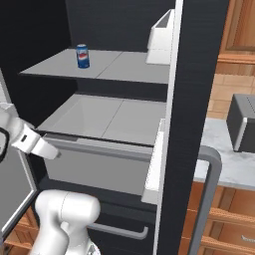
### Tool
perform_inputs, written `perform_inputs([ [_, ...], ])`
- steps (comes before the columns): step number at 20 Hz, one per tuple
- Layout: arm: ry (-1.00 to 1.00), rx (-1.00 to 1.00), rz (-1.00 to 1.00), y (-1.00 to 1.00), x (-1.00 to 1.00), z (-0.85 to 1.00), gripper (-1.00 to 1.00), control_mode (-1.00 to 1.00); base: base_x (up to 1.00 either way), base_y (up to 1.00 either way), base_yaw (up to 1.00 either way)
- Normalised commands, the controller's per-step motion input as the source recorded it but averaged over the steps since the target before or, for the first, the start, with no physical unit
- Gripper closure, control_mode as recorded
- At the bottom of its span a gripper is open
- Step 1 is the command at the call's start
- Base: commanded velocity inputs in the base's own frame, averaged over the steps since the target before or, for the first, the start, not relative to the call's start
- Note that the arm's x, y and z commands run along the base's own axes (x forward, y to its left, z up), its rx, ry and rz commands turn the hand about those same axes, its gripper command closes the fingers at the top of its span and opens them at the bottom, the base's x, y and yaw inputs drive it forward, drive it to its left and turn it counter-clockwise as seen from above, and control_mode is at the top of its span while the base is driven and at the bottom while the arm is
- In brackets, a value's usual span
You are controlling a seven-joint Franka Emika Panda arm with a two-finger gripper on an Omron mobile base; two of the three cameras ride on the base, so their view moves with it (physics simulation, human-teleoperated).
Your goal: Open the fridge, grab two sodas, and place both sodas inside the bowl with ice on the dining counter.
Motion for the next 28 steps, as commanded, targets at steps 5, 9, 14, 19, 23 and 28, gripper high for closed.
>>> perform_inputs([
  [5, 0.03, 0.00, 0.31, 0.00, 0.41, -0.08, -1.00, -1.00, 0.00, 0.00, 0.00],
  [9, 0.00, -0.03, 0.12, 0.17, 0.02, 0.00, -1.00, -1.00, 0.00, 0.00, 0.00],
  [14, 0.01, -0.01, 0.28, 0.17, 0.00, -0.08, -1.00, -1.00, 0.00, 0.00, 0.00],
  [19, -0.01, -0.01, 0.06, 0.04, 0.04, 0.09, -1.00, -1.00, 0.00, 0.00, 0.00],
  [23, -0.07, 0.08, -0.02, 0.00, 0.01, 0.64, -1.00, -1.00, 0.00, 0.00, 0.00],
  [28, -0.07, 0.22, 0.00, 0.00, 0.00, 0.82, -1.00, -1.00, 0.00, 0.00, 0.00],
])
